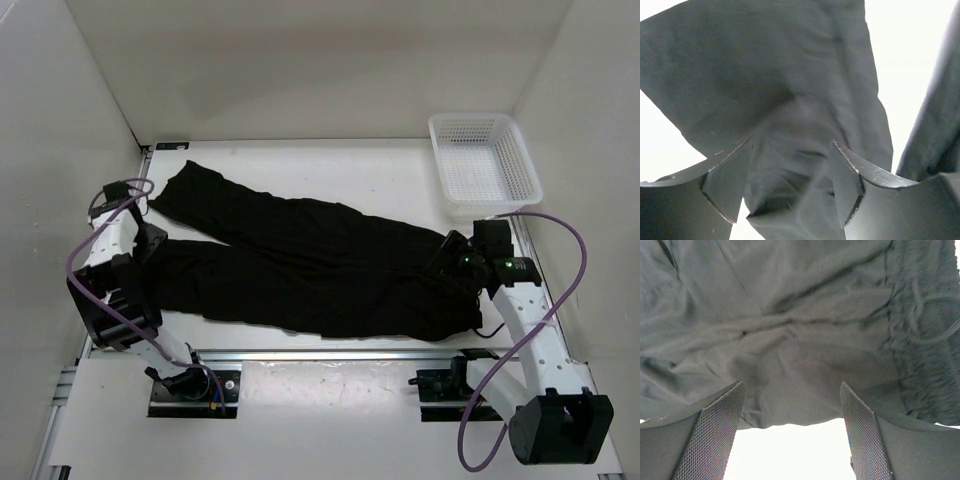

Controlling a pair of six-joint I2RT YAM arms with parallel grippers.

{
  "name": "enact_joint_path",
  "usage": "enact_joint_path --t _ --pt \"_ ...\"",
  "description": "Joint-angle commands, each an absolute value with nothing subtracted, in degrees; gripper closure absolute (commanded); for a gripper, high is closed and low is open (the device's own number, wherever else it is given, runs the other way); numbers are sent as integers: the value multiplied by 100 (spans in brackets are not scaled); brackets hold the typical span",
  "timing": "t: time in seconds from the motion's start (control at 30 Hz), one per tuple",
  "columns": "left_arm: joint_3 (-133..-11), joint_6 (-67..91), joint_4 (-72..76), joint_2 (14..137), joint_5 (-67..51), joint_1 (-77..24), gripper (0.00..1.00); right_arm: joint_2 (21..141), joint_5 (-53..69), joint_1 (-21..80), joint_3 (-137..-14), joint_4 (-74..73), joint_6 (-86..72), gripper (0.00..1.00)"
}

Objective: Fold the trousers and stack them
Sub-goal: Fold the trousers

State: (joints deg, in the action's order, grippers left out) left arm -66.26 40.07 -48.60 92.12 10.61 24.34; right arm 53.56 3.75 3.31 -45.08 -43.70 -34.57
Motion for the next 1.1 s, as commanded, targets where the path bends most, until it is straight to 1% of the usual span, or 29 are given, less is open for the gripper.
enact_joint_path --t 0.0,0.1,0.17,0.2,0.33,0.4,0.5,0.6,0.63,0.77,0.87,0.93,1.0,1.07 --pt "-7039 3745 -5185 8631 1502 1971 26 5116 414 580 -4325 -4613 -3779 19" --pt "-7163 3639 -5326 8289 1564 1732 25 4966 360 834 -4149 -5009 -4139 22" --pt "-7093 3577 -5326 8026 1495 1670 25 4835 290 1106 -3886 -5237 -4559 28" --pt "-7014 3525 -5326 7964 1425 1670 25 4834 238 1186 -3685 -5299 -4736 29" --pt "-7066 3419 -5326 7963 1196 1670 25 4589 237 1248 -3149 -5370 -5623 33" --pt "-7136 3419 -5326 8077 1134 1608 25 4299 237 1248 -3085 -5492 -6011 34" --pt "-7198 3419 -5326 8208 1256 1503 25 3982 -385 1248 -3330 -6018 -6239 34" --pt "-7198 3533 -5388 8445 1572 1503 25 3981 -878 1248 -3700 -6607 -6556 30" --pt "-7259 3533 -5475 8699 1573 1503 25 3981 -966 1248 -3700 -6679 -6661 30" --pt "-7321 3656 -5476 9193 1293 1451 23 4490 -880 1248 -3473 -6426 -6899 29" --pt "-7374 3656 -5476 9264 1292 1450 23 4895 -913 1248 -3367 -6144 -7031 28" --pt "-7436 3656 -5476 9264 1432 1450 23 5027 -1167 1248 -3305 -5978 -7084 28" --pt "-7436 3604 -5476 9264 1511 1450 23 5027 -1169 1248 -3209 -5697 -7084 28" --pt "-7436 3604 -5476 9264 1512 1450 25 4975 -1169 1248 -3051 -5301 -7084 32"
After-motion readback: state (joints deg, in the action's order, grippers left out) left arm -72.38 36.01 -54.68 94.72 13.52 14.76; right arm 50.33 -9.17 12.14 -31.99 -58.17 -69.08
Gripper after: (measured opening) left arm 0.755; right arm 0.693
